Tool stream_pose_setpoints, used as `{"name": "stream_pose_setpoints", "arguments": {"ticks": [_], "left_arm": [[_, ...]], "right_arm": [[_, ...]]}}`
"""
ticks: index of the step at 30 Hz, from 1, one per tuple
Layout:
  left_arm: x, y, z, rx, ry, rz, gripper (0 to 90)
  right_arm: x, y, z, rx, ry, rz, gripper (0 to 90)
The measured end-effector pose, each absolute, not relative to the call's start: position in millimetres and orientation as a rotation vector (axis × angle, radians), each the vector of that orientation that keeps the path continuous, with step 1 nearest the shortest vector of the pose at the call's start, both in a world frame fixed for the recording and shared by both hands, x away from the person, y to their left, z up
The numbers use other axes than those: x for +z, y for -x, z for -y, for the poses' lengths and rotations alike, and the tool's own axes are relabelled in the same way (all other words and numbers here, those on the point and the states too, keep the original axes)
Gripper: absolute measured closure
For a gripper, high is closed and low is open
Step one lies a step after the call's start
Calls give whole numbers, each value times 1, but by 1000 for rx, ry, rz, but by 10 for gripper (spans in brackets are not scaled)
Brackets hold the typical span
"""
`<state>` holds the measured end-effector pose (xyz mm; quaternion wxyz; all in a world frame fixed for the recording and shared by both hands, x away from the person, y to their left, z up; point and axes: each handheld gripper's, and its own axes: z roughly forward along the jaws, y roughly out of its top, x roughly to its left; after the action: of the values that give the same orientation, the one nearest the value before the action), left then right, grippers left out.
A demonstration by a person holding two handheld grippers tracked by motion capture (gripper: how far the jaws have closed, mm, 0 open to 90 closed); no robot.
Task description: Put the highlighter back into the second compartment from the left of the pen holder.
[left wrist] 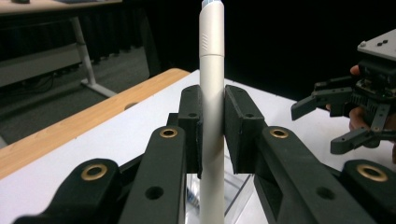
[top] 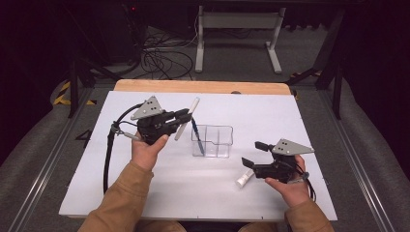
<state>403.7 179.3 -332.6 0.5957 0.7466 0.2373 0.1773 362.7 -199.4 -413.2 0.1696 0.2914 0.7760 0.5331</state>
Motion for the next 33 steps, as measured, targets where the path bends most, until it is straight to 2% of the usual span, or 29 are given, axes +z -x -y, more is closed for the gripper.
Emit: {"name": "stream_pose_setpoints", "arguments": {"ticks": [19, 33], "left_arm": [[-352, -426, -147, 362, -1632, -537, 779], [-364, -437, -122, 345, -1626, -545, 779]], "right_arm": [[-413, -363, 201, 1510, -828, -2203, 214], [-413, -363, 202, 1510, -828, -2203, 214]]}}
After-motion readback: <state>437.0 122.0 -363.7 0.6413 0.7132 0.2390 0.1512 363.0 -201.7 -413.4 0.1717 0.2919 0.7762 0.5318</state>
